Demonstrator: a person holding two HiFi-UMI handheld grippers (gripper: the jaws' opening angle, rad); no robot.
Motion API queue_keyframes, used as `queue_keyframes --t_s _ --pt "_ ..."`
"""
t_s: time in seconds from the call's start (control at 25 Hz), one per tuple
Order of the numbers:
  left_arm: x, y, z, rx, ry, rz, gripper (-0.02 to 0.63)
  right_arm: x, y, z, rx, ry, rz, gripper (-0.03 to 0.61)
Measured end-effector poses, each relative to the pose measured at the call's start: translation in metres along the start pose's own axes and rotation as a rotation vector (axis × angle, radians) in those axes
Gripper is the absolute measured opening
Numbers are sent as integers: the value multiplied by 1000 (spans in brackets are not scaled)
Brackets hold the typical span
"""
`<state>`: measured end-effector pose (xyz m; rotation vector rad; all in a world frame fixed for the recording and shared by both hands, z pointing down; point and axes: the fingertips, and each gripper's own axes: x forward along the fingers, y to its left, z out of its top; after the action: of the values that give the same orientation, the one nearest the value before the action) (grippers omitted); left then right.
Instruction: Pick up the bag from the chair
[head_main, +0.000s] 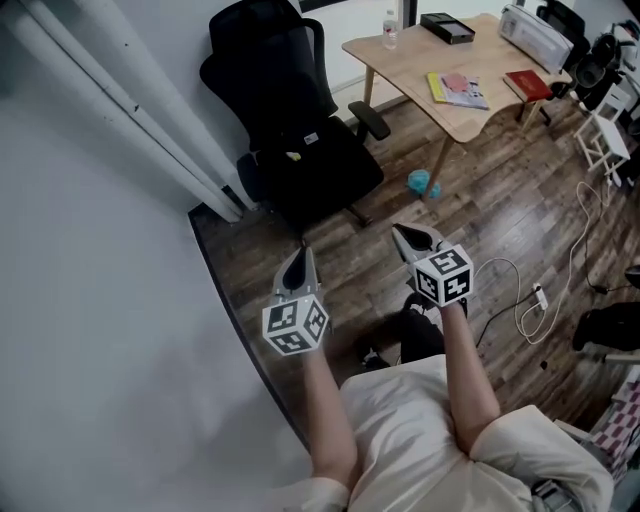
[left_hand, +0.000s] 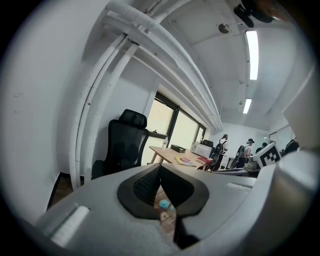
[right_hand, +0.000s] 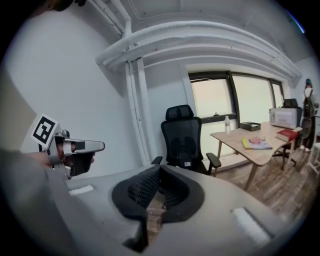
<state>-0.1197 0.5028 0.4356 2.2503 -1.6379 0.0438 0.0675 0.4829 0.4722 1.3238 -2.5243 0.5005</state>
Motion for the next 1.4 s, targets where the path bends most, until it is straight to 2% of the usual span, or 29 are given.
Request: queue_keyframes --t_s 0.12,0.24,0.36,0.52,0.72,0.92,1.08,1.24,1.4 --pt "10 17 0 -2 12 33 7 30 17 8 18 -25 111 0" --pt "26 38 6 11 24 84 7 63 19 16 -5 -17 156 0" --pt "57 50 21 33 15 86 8 94 8 38 5 -49 224 0" --pt "97 70 40 62 38 117 8 144 -16 75 48 -87 276 0" --pt "151 91 71 63 22 215 8 200 -53 112 95 -89 327 2" --pt "202 90 85 146 21 257 8 241 -88 126 120 -40 365 0" --pt "233 94 87 91 -3 272 8 260 -107 121 148 -7 450 1" --pt "261 102 68 98 78 263 8 278 -135 126 112 14 416 1" --pt "280 118 80 76 71 266 8 295 -161 146 135 2 350 0"
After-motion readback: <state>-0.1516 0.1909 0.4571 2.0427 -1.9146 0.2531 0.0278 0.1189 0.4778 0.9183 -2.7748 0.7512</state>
